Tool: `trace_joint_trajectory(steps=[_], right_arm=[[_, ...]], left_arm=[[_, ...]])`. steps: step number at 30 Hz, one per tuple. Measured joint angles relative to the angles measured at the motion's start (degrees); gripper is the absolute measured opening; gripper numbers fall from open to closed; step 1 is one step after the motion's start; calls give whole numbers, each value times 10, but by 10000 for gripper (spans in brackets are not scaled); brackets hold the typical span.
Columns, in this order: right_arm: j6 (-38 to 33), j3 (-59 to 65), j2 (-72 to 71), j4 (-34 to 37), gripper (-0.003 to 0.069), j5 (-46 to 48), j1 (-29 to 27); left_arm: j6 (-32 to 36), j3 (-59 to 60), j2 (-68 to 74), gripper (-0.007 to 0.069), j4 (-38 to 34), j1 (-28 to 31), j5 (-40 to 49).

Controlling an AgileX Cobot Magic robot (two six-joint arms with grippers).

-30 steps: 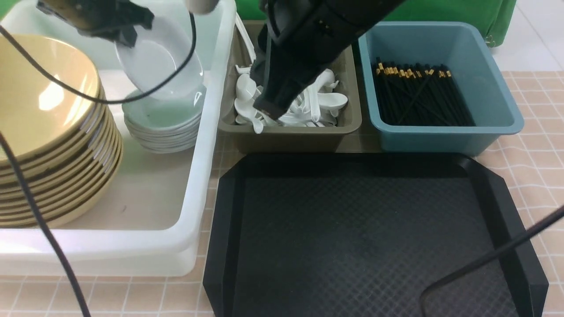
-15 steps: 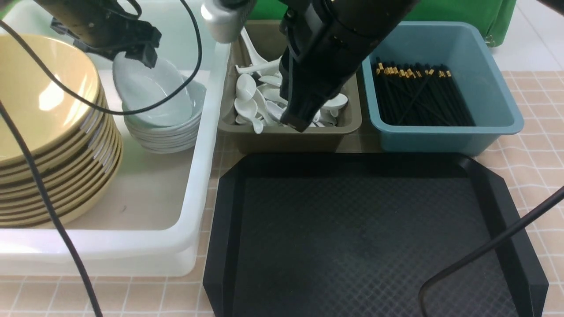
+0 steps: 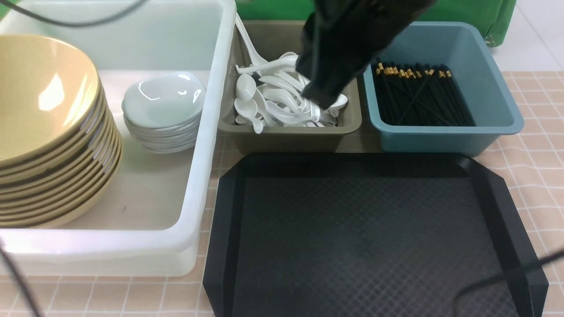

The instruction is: On brown table put chopsticks spoon bowls plates into blue grey white boxes.

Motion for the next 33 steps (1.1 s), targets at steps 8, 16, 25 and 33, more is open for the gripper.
trace_joint_trajectory(steps=[8,16,25,33], right_arm=[[41,197,-171,-2,87,-17,0],[89,388,-350,-2,94,-127,0],[117,543,-518,-1,102,-299,0],[119,640,-598,0,110,-474,0]], left_arm=[[-27,244,-221,38,27,0,4],[-27,593,-459,1,25,0,-135],[-27,854,-725,1,27,0,-236],[-27,953,-881,1,36,0,-260]])
